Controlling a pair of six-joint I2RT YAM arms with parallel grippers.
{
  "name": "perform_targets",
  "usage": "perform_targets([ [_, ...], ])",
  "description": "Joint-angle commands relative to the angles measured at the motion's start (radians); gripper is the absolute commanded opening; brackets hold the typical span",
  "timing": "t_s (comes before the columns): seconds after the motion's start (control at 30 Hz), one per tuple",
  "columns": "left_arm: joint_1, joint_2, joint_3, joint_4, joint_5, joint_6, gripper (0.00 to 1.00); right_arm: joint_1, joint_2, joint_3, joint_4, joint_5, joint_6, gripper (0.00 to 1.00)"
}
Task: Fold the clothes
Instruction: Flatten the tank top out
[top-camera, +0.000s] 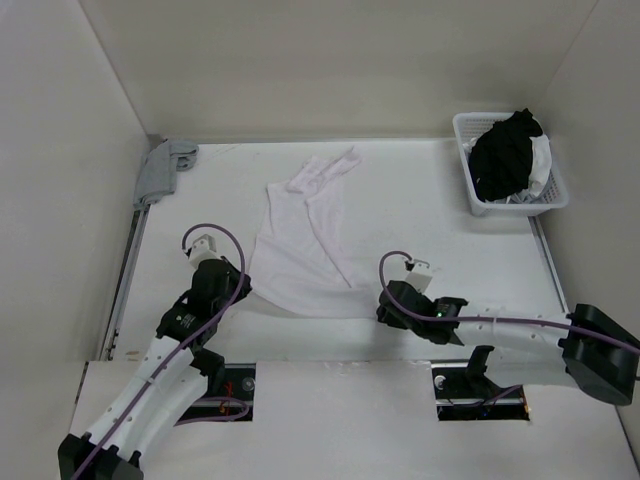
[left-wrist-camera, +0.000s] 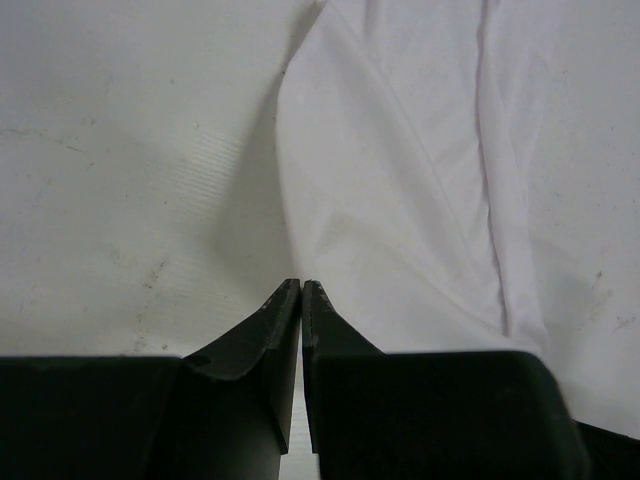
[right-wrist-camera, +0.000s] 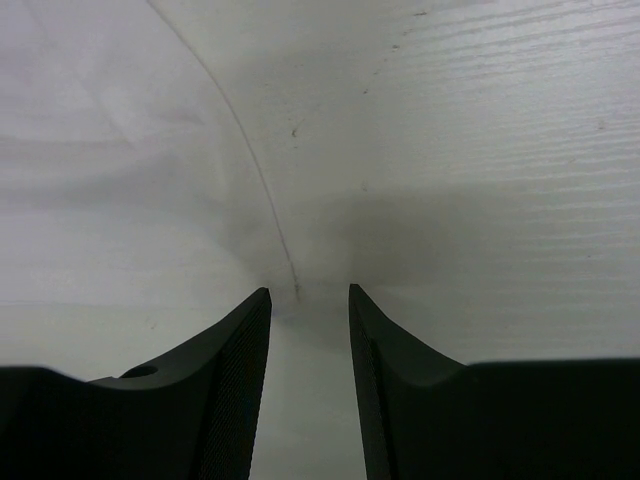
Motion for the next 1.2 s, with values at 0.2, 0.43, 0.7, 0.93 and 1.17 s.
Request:
perform_targets([
  [0.2, 0.005, 0.004, -0.007, 0.044, 0.015, 0.001, 0.04, 0.008, 0.087, 0.045, 0.09, -0.035, -0.02, 0.38],
  [0.43, 0.013, 0.004, -0.007, 0.05, 0.021, 0.001, 0.04, 0.008, 0.118, 0.051, 0.079, -0.036, -0.018, 0.19],
  [0.7, 0.013, -0.006, 0.097, 0.116, 0.024, 0.0, 0.03, 0.033, -0.179, 0.1, -0.033, 0.118, -0.081, 0.0],
  [0.93, -0.021, -0.075, 0.491, 0.174, -0.07, 0.061, 0.02, 0.149, -0.439, 0.575, -0.41, 0.382, -0.358, 0.0],
  [1.17, 0.012, -0.079, 0.793, 0.278, -0.146, 0.156, 0.03, 0.5, -0.289, 1.168, -0.377, 0.835, -0.826, 0.0],
])
